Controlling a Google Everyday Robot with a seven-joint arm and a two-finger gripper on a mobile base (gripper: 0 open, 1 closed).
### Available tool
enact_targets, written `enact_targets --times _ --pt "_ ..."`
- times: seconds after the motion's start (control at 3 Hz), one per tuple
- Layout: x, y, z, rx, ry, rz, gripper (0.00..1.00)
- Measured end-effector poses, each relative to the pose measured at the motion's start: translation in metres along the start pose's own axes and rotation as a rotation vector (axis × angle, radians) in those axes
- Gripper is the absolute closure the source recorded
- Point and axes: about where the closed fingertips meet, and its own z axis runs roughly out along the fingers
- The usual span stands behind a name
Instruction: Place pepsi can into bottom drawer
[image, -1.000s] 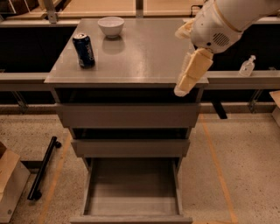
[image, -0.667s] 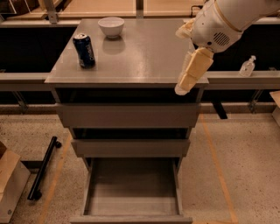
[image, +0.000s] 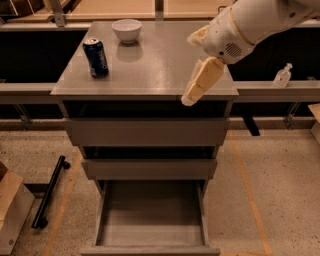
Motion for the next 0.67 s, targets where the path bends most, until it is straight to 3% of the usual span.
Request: enact_targets --times 0.67 --pt "-0.048 -0.081 0.088 -0.01 -0.213 -0.026 0.0"
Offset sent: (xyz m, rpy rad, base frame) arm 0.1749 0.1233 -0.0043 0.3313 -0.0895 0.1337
